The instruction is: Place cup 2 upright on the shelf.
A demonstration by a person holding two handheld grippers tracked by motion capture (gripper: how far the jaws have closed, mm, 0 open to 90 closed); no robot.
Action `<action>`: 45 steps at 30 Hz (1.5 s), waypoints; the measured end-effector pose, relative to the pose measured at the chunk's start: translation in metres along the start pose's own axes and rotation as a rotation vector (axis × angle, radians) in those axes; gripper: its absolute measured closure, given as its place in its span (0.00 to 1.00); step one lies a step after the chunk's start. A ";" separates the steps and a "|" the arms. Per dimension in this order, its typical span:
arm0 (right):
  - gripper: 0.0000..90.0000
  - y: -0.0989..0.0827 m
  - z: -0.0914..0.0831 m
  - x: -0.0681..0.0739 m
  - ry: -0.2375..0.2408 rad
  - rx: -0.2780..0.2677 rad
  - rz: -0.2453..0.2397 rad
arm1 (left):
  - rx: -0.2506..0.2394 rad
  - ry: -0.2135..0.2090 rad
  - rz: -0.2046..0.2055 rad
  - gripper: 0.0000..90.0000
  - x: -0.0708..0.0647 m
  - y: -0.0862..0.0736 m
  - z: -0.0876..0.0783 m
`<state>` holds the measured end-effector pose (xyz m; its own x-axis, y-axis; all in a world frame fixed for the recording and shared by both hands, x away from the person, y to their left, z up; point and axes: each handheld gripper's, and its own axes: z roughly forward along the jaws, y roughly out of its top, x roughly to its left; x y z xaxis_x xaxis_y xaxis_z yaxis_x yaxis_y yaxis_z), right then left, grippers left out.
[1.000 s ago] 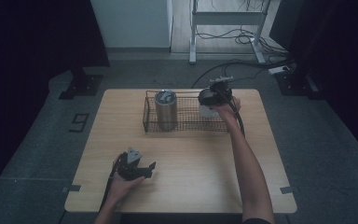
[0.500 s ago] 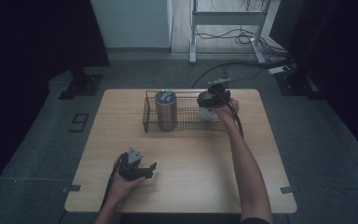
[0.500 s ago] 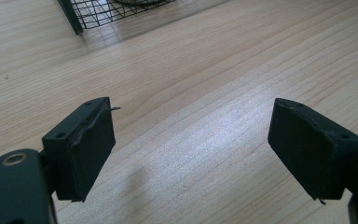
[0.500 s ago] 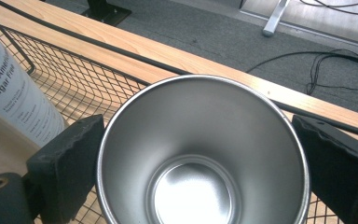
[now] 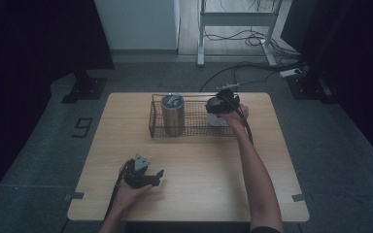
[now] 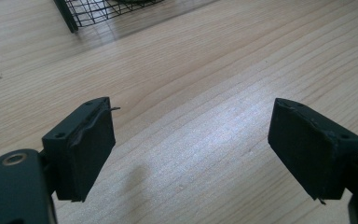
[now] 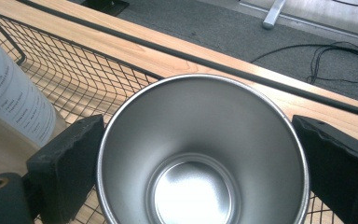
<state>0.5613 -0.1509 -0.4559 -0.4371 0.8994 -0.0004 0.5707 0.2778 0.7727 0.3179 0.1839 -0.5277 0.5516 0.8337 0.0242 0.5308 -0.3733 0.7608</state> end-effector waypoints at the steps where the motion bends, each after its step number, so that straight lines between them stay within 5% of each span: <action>1: 0.07 -0.001 0.001 0.000 0.000 0.003 0.001 | 0.000 -0.001 0.001 0.16 0.000 0.000 0.000; 27: 0.06 -0.012 0.003 -0.003 -0.002 0.060 0.008 | 0.012 -0.010 0.013 0.16 -0.004 -0.001 0.003; 35: 0.05 -0.013 -0.002 0.003 -0.010 0.098 -0.038 | 0.018 -0.014 0.017 0.16 -0.005 -0.001 0.003; 45: 0.02 -0.018 -0.011 -0.001 -0.009 0.038 -0.003 | 0.022 -0.025 0.013 0.16 -0.005 0.000 0.005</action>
<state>0.5441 -0.1604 -0.4629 -0.4329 0.9014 -0.0089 0.5955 0.2934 0.7479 0.3179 0.1776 -0.5314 0.5743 0.8185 0.0174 0.5375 -0.3930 0.7461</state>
